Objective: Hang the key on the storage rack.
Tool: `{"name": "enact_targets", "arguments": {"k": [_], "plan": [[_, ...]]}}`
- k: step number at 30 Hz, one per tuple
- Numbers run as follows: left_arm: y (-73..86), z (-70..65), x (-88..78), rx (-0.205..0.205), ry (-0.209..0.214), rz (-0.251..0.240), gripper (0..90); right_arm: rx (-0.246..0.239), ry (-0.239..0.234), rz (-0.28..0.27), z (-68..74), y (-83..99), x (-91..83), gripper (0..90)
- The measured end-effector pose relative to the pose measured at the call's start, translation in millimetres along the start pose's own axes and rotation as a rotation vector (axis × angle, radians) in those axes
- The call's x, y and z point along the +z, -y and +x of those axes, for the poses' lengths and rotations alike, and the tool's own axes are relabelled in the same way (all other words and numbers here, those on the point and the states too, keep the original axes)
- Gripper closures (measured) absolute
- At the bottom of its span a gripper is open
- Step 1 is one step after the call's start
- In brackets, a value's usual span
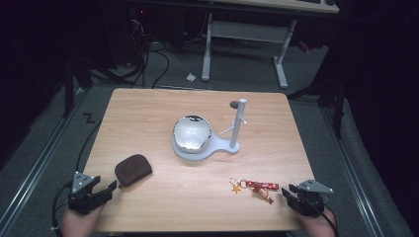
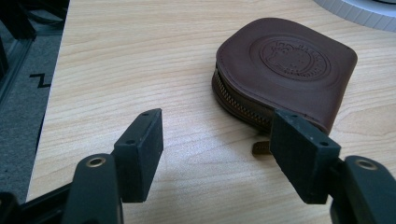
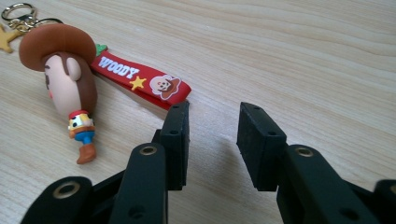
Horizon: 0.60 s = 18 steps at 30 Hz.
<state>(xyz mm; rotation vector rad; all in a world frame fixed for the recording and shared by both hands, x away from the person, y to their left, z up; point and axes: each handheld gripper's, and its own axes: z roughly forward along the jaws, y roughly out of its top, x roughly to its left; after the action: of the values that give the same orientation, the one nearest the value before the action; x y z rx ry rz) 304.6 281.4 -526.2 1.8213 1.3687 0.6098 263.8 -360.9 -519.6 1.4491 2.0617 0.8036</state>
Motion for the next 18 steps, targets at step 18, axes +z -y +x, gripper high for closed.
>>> {"name": "enact_targets", "arguments": {"k": [18], "plan": [[0.8, 3.8, 2.0, -0.020, 0.023, 0.000, 35.4, 0.007, -0.010, 0.009, 0.4, 1.8, 1.6, 62.7]]}}
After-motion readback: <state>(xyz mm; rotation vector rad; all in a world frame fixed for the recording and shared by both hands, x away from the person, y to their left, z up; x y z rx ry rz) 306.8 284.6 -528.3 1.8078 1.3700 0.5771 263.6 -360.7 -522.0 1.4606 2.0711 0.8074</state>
